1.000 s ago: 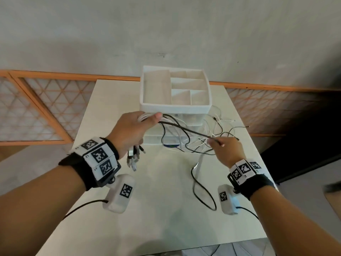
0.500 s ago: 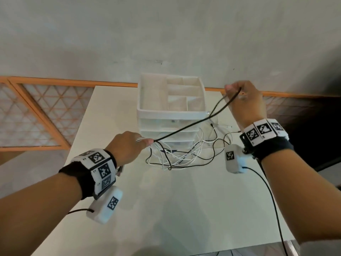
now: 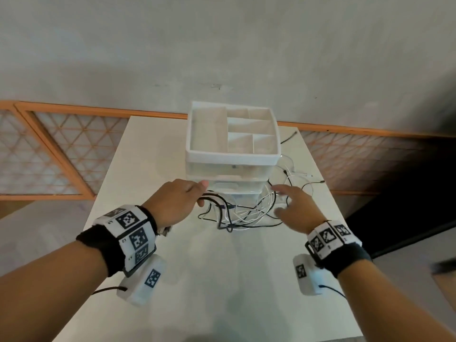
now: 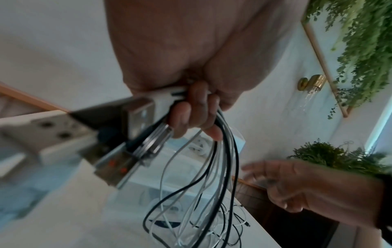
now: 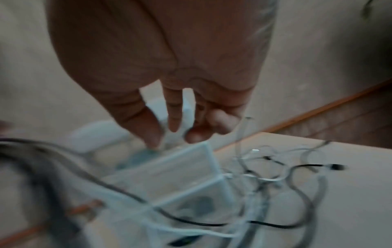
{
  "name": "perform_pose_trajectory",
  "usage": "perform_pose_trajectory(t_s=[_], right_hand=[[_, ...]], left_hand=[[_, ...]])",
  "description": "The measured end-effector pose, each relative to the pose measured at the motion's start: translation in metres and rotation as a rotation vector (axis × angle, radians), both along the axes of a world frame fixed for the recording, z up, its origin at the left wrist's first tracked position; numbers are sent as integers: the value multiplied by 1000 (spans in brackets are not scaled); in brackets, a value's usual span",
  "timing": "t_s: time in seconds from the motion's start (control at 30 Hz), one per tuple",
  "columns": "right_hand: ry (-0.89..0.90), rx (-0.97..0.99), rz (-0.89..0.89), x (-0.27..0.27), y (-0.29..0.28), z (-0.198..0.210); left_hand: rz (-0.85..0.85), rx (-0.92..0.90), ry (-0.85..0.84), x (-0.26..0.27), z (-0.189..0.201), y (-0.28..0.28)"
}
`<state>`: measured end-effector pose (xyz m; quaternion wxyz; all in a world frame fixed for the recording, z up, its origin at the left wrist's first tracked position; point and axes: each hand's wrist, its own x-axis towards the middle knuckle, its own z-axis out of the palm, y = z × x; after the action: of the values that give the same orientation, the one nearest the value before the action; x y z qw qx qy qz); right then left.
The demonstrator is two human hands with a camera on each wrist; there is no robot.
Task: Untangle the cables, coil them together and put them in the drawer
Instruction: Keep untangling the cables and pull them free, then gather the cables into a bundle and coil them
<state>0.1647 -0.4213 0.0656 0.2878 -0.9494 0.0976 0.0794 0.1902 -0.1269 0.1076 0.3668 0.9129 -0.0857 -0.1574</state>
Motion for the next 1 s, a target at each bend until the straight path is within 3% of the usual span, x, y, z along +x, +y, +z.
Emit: perform_pose_trajectory(t_s=[0.1, 0.2, 0.3, 0.37, 0.5, 0.57, 0.67, 0.73, 0.8, 0.87, 0.9, 1.0], right_hand=[[-151, 246, 244, -15, 56, 18], [-211, 216, 280, -22, 87, 7], [-85, 157, 180, -22, 70, -24], [-16, -1, 106, -20, 47, -42], [-213, 31, -294, -20, 18, -58], [-89, 1, -196, -26, 22, -62], [118, -260, 136, -33, 50, -49], [10, -177, 295, -31, 76, -31], [-97, 59, 418, -31, 104, -22], [-142, 263, 416, -31, 121, -27], [-154, 273, 386, -30, 123, -32], [-78, 36, 306, -24, 106, -44]], left_hand=[[-65, -51, 0, -6, 5, -18], [-163, -115, -61, -16, 14, -30], [-247, -131, -108, -23, 22, -25], [-292, -95, -85, -25, 21, -16], [-352, 63, -20, -18, -6, 2], [-333, 149, -45, -15, -23, 7], [-345, 298, -83, -19, -34, 4], [-410, 290, -75, -24, -34, -2], [-476, 197, -68, -27, -29, -11], [-522, 122, -24, -29, -21, -18], [-536, 115, 11, -30, -19, -18], [-531, 183, 109, -26, -23, -12]])
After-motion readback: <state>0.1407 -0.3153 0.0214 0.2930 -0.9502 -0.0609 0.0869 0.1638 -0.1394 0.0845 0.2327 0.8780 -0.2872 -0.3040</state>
